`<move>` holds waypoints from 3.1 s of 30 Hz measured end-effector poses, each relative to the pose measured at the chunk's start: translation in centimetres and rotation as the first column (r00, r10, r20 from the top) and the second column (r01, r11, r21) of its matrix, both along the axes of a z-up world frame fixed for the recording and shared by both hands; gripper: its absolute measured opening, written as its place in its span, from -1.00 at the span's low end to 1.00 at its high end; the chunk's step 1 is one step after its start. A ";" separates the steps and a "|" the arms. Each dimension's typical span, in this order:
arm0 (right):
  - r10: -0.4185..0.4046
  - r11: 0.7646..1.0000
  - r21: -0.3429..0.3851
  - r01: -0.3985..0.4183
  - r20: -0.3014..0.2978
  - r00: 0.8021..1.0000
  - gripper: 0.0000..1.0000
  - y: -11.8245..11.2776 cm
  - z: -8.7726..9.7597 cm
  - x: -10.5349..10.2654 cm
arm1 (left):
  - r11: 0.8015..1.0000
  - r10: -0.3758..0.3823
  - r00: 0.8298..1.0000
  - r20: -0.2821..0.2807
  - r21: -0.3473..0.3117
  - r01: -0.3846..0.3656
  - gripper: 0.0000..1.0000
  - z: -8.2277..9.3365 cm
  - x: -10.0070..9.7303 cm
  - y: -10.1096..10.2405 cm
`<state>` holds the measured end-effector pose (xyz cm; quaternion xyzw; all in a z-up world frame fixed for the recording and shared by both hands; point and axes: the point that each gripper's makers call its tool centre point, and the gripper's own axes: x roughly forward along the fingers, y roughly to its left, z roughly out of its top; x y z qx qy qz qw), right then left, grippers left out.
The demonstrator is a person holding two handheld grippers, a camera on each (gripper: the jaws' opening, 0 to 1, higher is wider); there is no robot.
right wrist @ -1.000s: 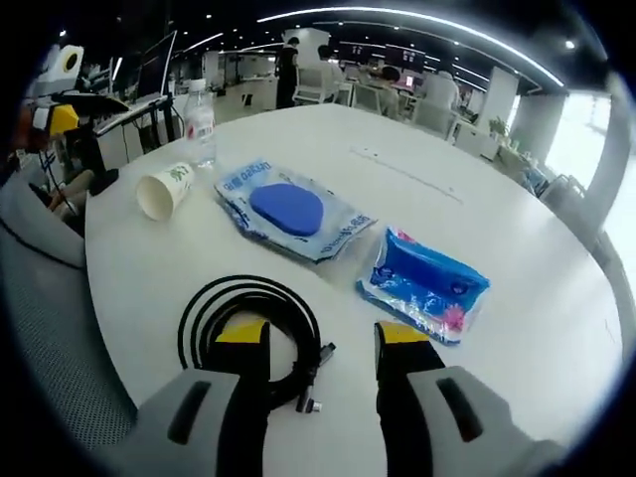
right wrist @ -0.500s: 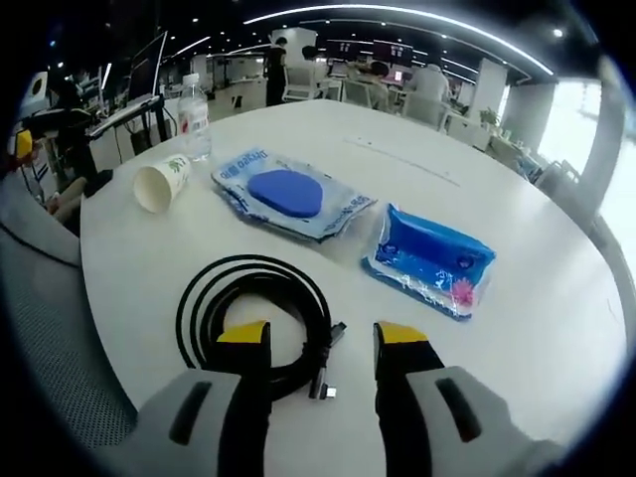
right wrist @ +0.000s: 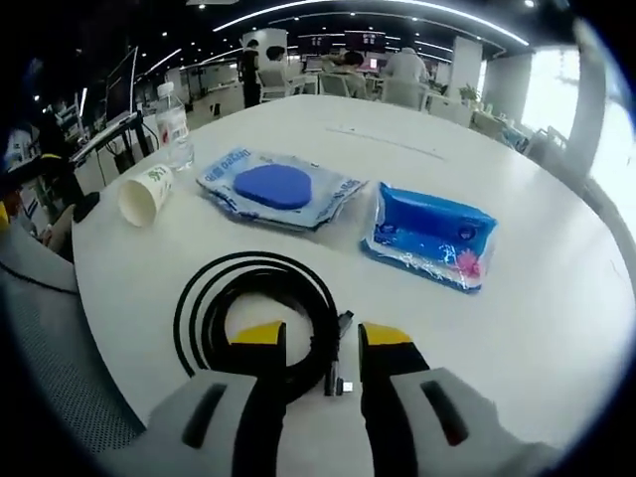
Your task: Arrange the tabletop items into an orderly group along one side of the table until the central work area is clear of visible clutter.
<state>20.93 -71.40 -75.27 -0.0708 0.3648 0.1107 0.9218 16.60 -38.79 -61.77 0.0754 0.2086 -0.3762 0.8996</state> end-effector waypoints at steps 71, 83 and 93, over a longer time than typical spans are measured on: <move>-0.135 0.990 0.017 0.137 -0.073 0.988 -0.82 -2.8 0.5 2.5 | 1.000 -0.012 1.000 0.016 -0.011 0.012 0.88 -0.4 0.0 0.0; -0.091 0.995 -0.045 0.087 -0.076 0.993 -0.80 -2.8 -0.6 3.2 | 1.000 -0.001 1.000 0.017 -0.008 0.001 0.87 -0.2 0.0 -0.1; -0.068 0.994 -0.088 0.060 -0.081 0.994 -0.79 -2.9 -1.1 3.2 | 1.000 0.004 1.000 0.021 -0.009 -0.004 0.84 -0.1 0.0 -0.1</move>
